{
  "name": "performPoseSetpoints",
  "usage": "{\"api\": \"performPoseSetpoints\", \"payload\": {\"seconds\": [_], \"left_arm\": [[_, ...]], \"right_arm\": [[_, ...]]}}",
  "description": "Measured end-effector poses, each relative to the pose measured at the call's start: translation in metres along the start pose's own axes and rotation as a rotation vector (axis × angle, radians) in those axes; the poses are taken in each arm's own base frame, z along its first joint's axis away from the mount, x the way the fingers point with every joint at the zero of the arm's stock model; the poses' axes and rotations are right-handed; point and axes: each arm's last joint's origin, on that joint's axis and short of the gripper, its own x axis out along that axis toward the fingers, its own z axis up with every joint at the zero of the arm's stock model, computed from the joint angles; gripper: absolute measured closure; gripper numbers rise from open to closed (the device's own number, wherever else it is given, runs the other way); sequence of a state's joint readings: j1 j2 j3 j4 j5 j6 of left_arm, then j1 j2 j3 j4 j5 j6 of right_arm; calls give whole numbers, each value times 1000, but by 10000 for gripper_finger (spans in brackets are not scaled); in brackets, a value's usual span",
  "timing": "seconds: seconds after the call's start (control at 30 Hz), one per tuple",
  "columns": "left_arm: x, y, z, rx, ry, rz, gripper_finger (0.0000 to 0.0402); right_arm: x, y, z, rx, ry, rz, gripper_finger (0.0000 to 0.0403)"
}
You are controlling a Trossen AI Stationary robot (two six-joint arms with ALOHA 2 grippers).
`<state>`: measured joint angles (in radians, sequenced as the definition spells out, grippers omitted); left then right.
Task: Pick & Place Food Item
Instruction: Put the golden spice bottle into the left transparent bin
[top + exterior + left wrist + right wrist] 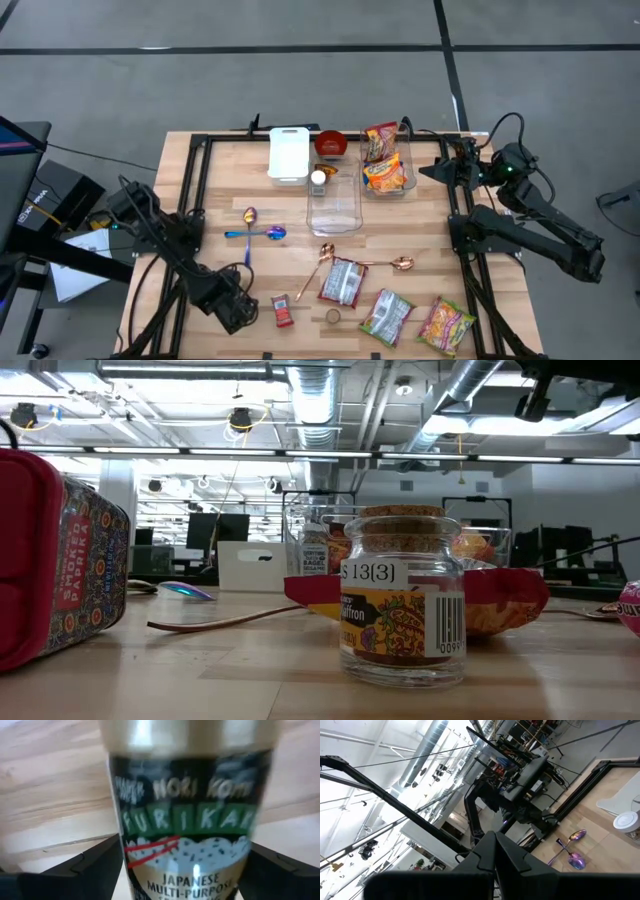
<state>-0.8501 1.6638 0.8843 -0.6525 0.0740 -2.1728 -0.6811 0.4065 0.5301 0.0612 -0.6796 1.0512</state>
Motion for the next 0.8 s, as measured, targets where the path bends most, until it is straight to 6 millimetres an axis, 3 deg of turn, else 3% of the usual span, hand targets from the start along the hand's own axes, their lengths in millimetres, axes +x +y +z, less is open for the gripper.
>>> {"api": "performPoseSetpoints", "payload": {"seconds": [0.17, 0.43, 0.63, 0.8], "left_arm": [[1, 8, -3, 124, -10, 9, 129], [-16, 17, 1, 294, -29, 24, 131], [-45, 23, 10, 432, -54, -43, 131], [-75, 22, 30, 553, -111, -166, 131]], "right_arm": [[0, 0, 0, -3, 0, 0, 403], [0, 0, 0, -7, -7, -4, 403], [0, 4, 2, -77, -19, 39, 403], [5, 7, 8, -170, -30, 98, 389]]}}
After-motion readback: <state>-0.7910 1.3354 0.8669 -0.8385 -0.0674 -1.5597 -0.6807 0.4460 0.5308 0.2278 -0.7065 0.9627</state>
